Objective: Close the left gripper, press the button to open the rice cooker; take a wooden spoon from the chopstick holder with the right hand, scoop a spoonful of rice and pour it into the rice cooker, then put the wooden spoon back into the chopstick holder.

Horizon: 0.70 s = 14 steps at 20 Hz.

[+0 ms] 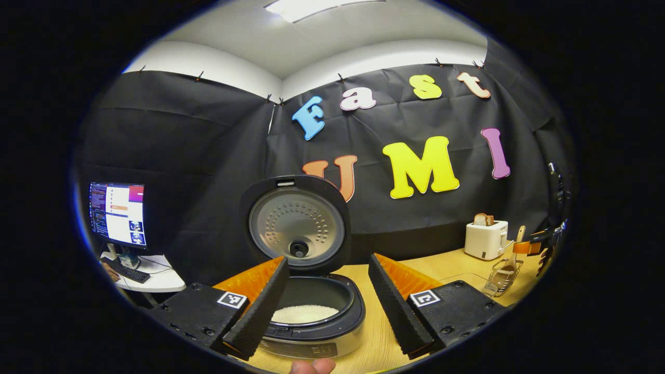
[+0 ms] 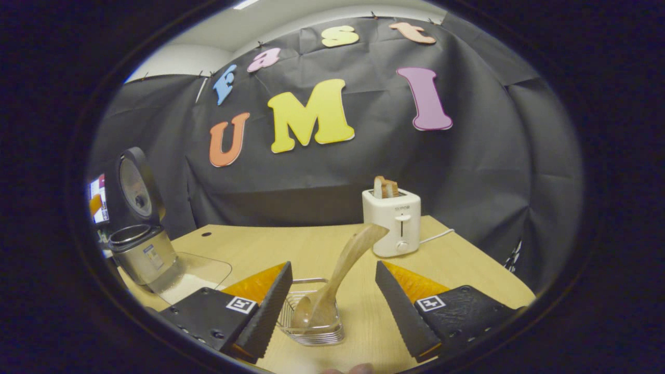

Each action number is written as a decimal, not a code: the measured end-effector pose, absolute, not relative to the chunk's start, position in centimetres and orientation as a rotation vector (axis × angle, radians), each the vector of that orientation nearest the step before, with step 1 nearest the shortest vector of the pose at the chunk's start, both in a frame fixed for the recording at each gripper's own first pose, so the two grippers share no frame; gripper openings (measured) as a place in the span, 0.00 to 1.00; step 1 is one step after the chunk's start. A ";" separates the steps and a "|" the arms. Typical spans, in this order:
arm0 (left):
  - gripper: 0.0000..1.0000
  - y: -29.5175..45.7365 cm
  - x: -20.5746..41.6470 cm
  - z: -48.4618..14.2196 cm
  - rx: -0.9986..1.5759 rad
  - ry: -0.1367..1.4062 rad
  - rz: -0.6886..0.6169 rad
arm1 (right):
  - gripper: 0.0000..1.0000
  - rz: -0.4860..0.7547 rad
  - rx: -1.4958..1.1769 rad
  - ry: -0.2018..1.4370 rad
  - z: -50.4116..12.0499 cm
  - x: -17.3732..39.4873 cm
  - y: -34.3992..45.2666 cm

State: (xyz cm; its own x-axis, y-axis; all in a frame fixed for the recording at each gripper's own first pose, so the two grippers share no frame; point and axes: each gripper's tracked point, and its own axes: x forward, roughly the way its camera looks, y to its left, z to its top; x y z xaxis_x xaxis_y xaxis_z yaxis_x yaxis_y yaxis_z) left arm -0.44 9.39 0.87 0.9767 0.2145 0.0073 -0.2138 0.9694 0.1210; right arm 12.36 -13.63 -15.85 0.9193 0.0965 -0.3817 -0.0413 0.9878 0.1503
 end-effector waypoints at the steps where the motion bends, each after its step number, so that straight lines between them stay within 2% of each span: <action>1: 0.98 9.3 -0.4 0.8 0.122 0.006 0.211 | 0.96 0.067 0.149 0.413 -16.4 12.9 -13.8; 6: 0.98 9.6 -0.3 0.6 0.127 0.014 0.203 | 0.92 0.051 0.248 0.446 -17.5 15.2 -14.3; 7: 0.98 9.8 -0.4 0.6 0.129 0.016 0.207 | 0.86 0.053 0.269 0.449 -17.6 15.3 -14.1; 8: 0.98 10.1 -0.5 0.6 0.130 0.016 0.213 | 0.88 0.054 0.285 0.454 -17.7 15.5 -14.0; 9: 0.98 10.3 -0.5 0.6 0.126 0.015 0.216 | 0.81 0.060 0.296 0.460 -17.9 15.5 -13.9; 12: 0.98 10.6 -0.3 0.4 0.116 0.019 0.217 | 0.51 0.078 0.303 0.464 -17.9 15.7 -13.5; 14: 0.98 11.1 -0.4 0.2 0.117 0.028 0.225 | 0.49 0.094 0.294 0.475 -18.1 15.5 -13.2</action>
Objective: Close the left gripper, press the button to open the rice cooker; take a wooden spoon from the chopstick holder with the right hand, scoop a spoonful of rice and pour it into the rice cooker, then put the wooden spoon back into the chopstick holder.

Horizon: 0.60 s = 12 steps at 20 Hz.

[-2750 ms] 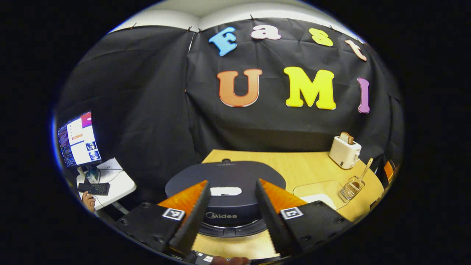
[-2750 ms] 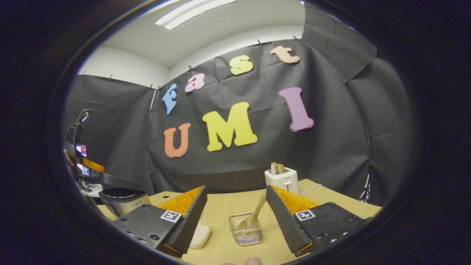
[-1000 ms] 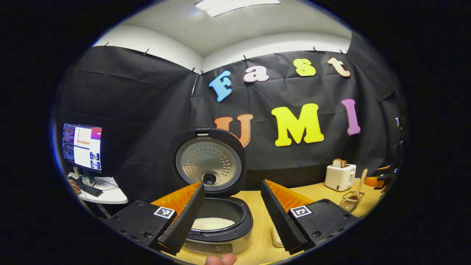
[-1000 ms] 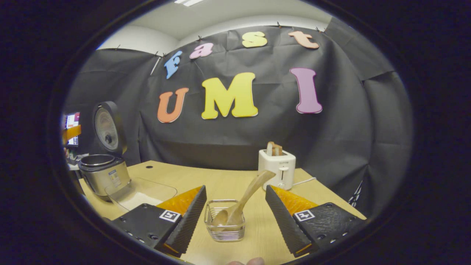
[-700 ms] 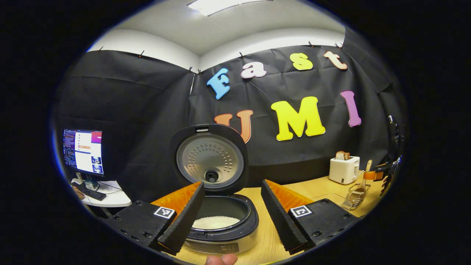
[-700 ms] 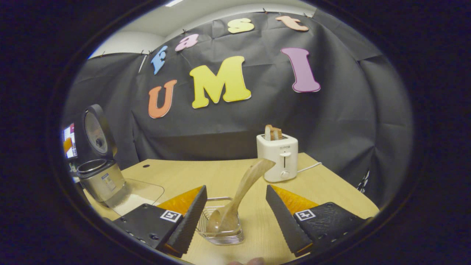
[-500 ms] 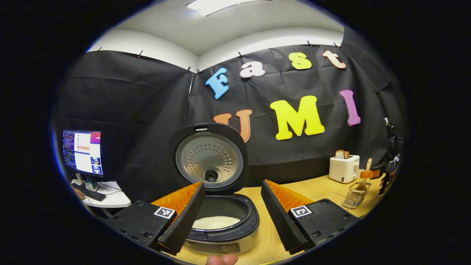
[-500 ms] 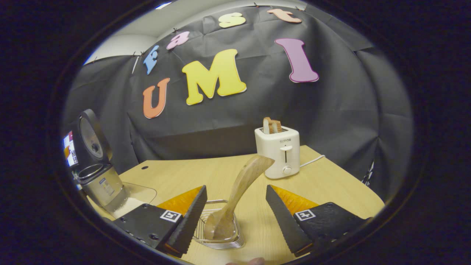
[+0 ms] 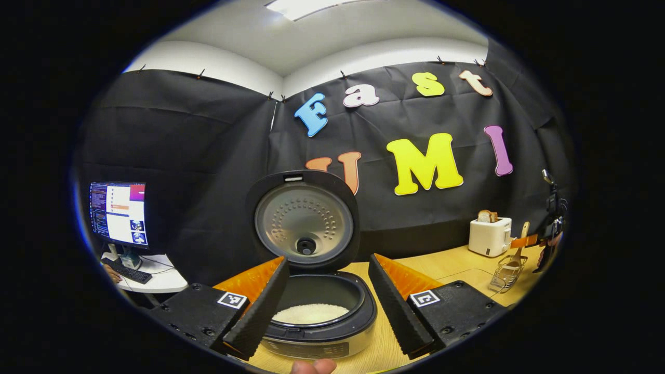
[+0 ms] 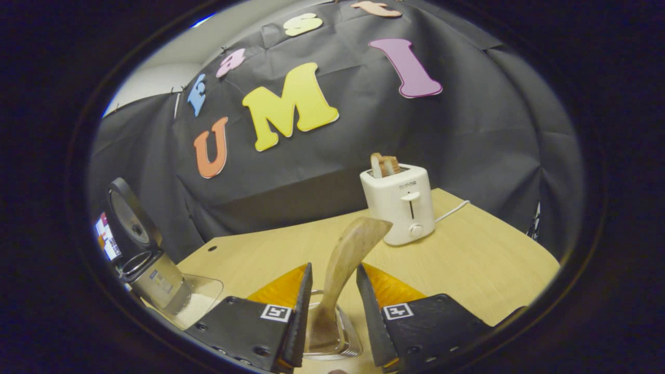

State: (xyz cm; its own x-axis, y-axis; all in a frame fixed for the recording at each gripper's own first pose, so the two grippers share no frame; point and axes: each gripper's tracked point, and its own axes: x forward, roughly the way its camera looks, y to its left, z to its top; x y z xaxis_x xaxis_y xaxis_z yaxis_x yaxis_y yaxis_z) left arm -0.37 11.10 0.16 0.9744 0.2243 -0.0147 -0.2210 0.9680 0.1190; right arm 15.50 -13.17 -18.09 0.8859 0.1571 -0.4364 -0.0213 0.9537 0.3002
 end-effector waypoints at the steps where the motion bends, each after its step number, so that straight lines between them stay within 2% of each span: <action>1: 0.98 11.3 -0.3 0.0 0.116 0.033 0.227 | 0.39 0.078 0.293 0.474 -17.7 15.3 -13.5; 3: 0.98 11.2 -0.4 -0.2 0.110 0.042 0.228 | 0.17 0.072 0.275 0.472 -17.7 15.2 -13.5; 4: 0.98 11.2 -0.3 -0.2 0.109 0.043 0.226 | 0.18 0.083 0.301 0.451 -17.0 15.3 -13.0; 5: 0.98 11.1 -0.3 -0.2 0.110 0.042 0.223 | 0.10 0.079 0.291 0.450 -17.0 15.3 -13.0; 6: 0.98 11.1 -0.3 -0.1 0.111 0.042 0.222 | 0.09 0.093 0.284 0.446 -16.6 15.3 -12.9; 7: 0.98 11.1 -0.4 -0.1 0.114 0.042 0.219 | 0.01 0.092 0.273 0.434 -16.6 15.3 -12.5; 12: 0.98 11.5 -0.6 0.0 0.112 0.038 0.220 | 0.01 0.079 0.196 0.367 -14.2 14.9 -12.1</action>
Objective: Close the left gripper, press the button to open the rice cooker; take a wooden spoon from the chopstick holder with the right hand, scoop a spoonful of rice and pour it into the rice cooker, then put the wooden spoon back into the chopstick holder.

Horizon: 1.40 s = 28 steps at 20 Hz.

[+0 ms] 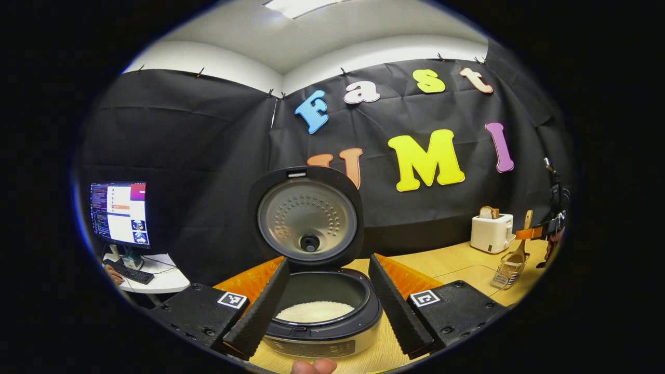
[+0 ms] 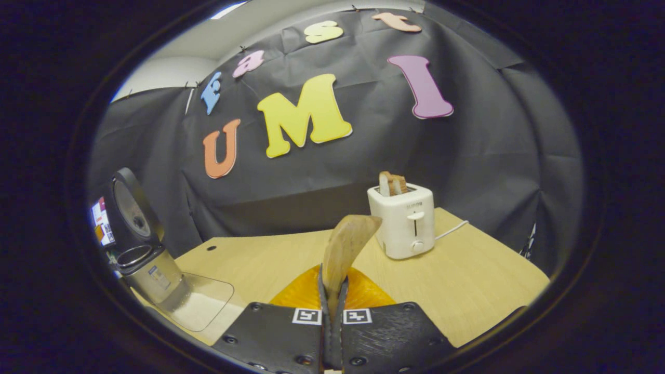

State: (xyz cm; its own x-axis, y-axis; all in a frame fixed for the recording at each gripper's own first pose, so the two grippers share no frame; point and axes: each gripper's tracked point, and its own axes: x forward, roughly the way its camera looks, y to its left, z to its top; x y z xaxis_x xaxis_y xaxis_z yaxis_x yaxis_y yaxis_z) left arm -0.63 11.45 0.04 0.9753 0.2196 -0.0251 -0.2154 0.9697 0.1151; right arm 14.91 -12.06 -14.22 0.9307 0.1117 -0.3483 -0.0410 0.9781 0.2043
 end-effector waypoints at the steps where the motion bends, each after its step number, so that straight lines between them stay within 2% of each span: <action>1: 0.98 11.6 -0.6 0.1 0.105 0.037 0.220 | 0.01 0.073 0.188 0.352 -13.6 14.9 -12.0; 9: 0.98 12.8 -1.1 0.3 0.112 0.038 0.236 | 0.00 0.044 0.126 0.230 -7.2 14.5 -10.2; 17: 0.98 13.9 -1.8 0.8 0.127 0.033 0.236 | 0.02 0.233 0.092 0.154 -1.6 12.4 1.2; 23: 0.98 14.0 -2.3 1.5 0.124 0.019 0.222 | 0.00 0.362 0.025 0.227 -5.7 10.2 9.1; 28: 0.98 13.3 -2.2 1.5 0.111 0.012 0.191 | 0.00 0.339 -0.147 0.266 -10.3 9.7 10.8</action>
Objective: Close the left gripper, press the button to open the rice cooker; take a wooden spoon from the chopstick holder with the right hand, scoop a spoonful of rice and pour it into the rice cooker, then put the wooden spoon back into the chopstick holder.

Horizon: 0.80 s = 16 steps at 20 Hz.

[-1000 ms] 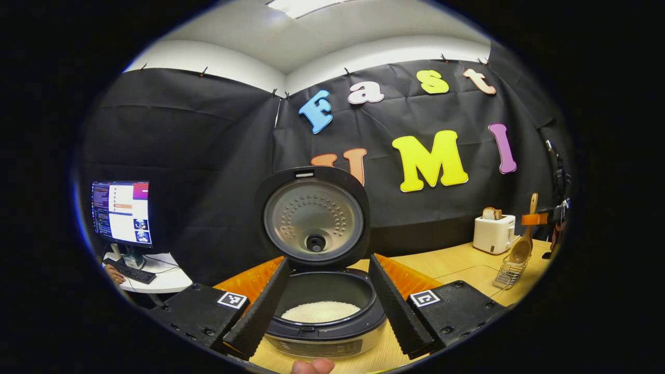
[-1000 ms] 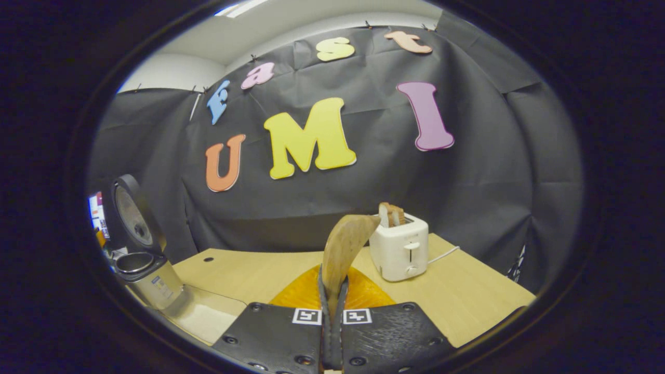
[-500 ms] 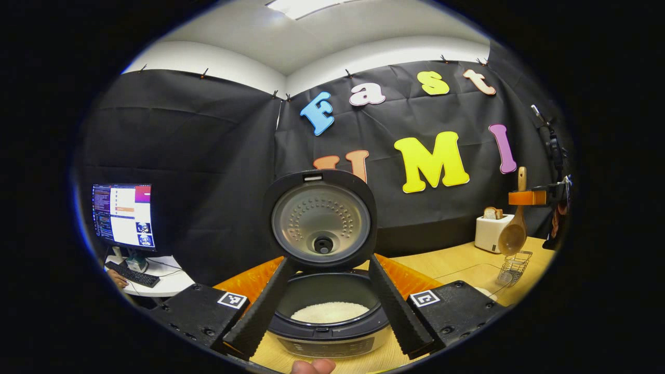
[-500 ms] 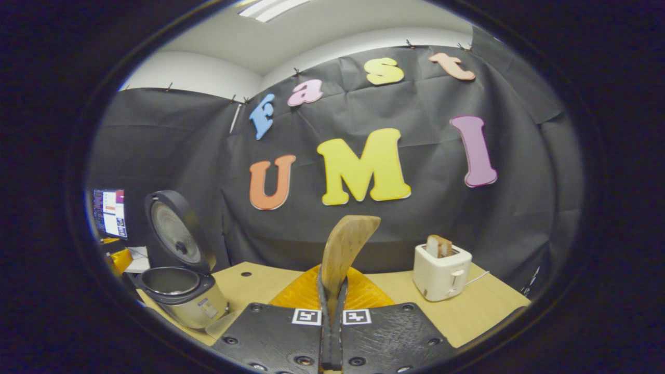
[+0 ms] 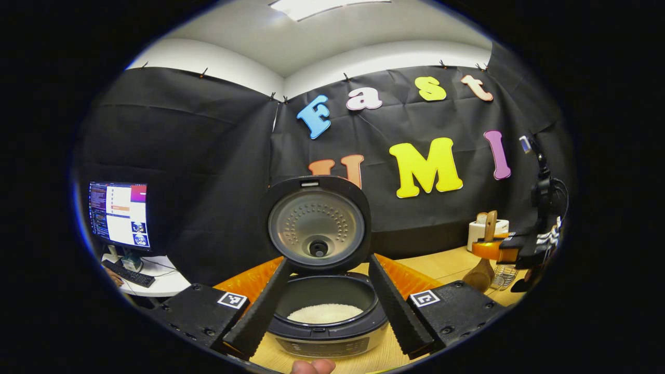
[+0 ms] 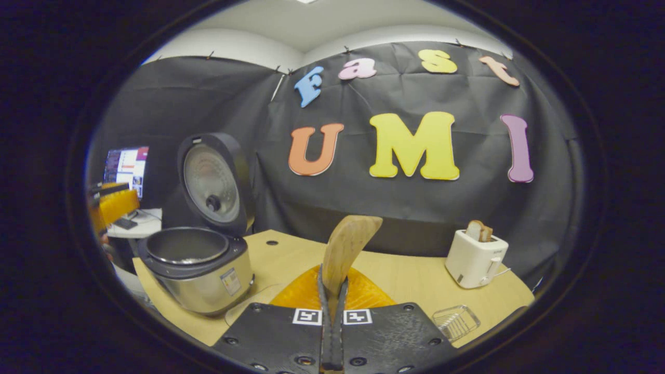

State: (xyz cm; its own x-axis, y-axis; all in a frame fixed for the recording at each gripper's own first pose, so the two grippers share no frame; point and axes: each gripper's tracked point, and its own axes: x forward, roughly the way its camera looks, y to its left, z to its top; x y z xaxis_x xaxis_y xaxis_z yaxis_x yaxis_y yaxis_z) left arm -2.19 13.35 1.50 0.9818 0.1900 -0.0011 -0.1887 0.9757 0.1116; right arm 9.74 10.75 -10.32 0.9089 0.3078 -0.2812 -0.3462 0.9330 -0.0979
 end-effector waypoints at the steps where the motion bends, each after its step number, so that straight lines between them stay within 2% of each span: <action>1: 0.98 13.4 -2.3 1.4 0.112 0.013 0.190 | 0.00 0.340 -0.181 0.271 -11.0 9.6 11.1; 10: 0.98 15.4 -2.2 0.7 0.083 0.030 0.218 | 0.01 0.263 -0.317 0.340 -14.8 9.4 9.5; 16: 0.98 15.7 -2.0 0.2 0.093 0.044 0.217 | 0.00 0.278 -0.291 0.367 -15.8 8.5 11.1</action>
State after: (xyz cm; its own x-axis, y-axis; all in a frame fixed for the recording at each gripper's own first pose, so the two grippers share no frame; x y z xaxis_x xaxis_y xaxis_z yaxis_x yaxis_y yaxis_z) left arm -2.05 15.68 0.18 0.9757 0.2165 -0.0331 -0.2125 0.9723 0.0972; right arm 8.48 11.10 -15.80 0.8966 0.2123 -0.3887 -0.3166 0.9210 -0.2271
